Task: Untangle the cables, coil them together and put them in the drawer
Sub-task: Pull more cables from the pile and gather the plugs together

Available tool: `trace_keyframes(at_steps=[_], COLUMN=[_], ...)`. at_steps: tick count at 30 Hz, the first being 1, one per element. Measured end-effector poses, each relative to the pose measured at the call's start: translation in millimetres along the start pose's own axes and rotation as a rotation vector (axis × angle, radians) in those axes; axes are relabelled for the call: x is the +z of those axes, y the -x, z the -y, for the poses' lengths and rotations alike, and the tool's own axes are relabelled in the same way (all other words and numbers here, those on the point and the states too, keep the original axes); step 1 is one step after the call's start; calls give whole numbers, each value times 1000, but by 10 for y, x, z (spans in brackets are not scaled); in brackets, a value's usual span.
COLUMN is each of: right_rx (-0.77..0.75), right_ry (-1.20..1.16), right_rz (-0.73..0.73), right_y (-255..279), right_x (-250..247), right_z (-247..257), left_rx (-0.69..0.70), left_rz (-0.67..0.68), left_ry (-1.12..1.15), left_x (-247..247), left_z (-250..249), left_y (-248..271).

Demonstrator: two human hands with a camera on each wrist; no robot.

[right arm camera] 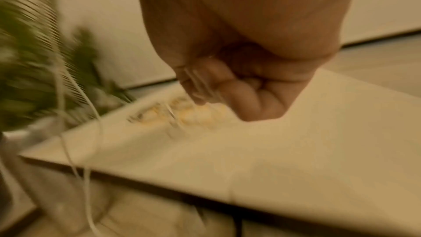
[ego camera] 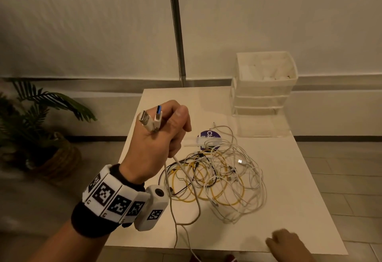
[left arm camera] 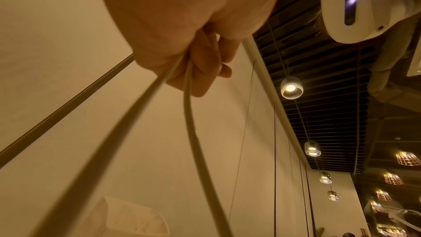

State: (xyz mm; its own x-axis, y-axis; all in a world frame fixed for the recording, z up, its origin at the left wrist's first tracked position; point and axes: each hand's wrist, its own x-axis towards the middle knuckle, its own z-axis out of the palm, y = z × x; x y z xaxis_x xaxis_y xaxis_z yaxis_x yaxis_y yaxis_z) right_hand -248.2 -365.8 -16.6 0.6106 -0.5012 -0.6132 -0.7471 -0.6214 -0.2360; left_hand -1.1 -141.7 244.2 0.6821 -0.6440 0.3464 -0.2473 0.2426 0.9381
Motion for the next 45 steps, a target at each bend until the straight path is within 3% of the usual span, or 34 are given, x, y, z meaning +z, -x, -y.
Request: trace_keyframes(at_steps=[3, 5, 9, 12, 16, 19, 24, 27, 29, 32, 35, 37, 40, 42, 45], right_rx=[-312, -437, -428, -350, -358, -399, -468, -514, -613, -784, -827, -831, -943, -1002, -984], right_ry=[14, 31, 171, 233, 215, 9, -889, -1066, -1020, -851, -976, -1212, -1540, -1546, -1263], right_rz=[-8, -65, -66, -60, -82, -106, 119, 185, 84, -216, -393, -331, -124, -20, 61], right_y=[-169, -317, -695, -876, -940, -877, -539, -395, -314, -179, -137, -62, 215, 374, 479], right_x=[-87, -102, 131, 258, 199, -33, -828, -1345, -1637, -2055, -2480, -2800, -3211, -3278, -3078], right_z=[689, 1091, 1526, 1592, 1664, 1706, 1718, 1726, 1765, 1882, 1987, 2041, 2099, 2135, 2172], left_rx=[-22, -31, -48, -45, -41, -39, -49, -65, -79, -100, -88, -95, -88, -60, -22], left_rz=[-4, -8, -48, -73, -98, -112, -132, -175, -191, -185, -170, -175, -186, -193, -209], left_ry=[10, 18, 39, 32, 5, 17, 30, 17, -12, -99, -162, -148, -100, -87, -58], left_x=[32, 62, 96, 78, 19, -29, -24, 42, 116, 223, 297, 342, 393, 400, 388], left_z=[20, 24, 21, 33, 41, 63, 92, 144, 178, 228, 280, 282, 231, 194, 156], left_y=[11, 12, 32, 72, 121, 131, 82, -10, -102, -260, -405, -483, -568, -608, -667])
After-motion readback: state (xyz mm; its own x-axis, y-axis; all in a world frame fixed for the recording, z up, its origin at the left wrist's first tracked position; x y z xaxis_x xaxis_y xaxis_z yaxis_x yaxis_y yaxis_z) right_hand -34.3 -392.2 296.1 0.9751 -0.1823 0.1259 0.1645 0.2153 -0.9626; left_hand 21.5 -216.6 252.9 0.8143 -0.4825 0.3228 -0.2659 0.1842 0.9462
